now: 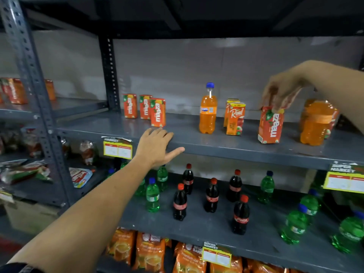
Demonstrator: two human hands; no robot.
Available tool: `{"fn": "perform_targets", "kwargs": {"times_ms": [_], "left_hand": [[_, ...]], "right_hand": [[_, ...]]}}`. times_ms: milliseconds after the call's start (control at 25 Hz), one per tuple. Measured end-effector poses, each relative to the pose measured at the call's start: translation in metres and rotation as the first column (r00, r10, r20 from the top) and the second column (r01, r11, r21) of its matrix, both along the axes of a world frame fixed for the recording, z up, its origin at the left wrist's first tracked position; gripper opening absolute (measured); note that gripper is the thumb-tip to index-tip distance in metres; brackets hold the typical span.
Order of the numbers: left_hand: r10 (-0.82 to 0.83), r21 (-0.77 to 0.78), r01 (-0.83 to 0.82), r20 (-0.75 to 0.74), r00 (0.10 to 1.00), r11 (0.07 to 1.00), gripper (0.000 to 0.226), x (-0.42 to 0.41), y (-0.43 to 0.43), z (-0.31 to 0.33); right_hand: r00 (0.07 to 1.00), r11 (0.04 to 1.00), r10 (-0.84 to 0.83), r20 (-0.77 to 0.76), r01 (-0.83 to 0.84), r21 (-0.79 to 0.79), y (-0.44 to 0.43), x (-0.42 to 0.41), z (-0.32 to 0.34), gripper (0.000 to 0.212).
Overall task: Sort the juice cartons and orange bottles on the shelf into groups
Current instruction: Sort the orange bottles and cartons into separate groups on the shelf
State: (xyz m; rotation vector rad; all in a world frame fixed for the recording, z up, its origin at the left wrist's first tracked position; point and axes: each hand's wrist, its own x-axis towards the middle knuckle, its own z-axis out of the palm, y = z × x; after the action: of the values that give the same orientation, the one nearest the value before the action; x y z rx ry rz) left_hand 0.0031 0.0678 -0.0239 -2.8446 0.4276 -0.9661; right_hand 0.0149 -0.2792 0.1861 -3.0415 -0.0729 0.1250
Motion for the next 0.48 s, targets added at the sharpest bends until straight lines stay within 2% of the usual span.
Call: {"fn": "perform_targets", "kwargs": {"times_ms": [120, 240, 480], "left_hand": [[-0.015, -0.044, 0.016, 0.026, 1.000, 0.999, 0.082, 0.000, 0.049, -0.006], [-0.013, -0.018, 0.013, -0.003, 1.000, 1.000, 0.084, 0.002, 0.097, -0.010], [-0.007, 0.023, 0.008, -0.039, 0.999, 1.000, 0.095, 0.026, 0.206, 0.000]], "right_hand": [[0.999, 0.998, 0.051, -0.004, -0.051, 0.023, 0.053, -0.003, -0.002, 0.015], [0.997, 0.996, 0.073, 0.039, -0.075, 0.047, 0.108, 0.002, -0.003, 0.011], [0.989, 0.987, 0.148, -0.016, -0.146, 0.062, 0.233, 0.018, 0.000, 0.023]]}}
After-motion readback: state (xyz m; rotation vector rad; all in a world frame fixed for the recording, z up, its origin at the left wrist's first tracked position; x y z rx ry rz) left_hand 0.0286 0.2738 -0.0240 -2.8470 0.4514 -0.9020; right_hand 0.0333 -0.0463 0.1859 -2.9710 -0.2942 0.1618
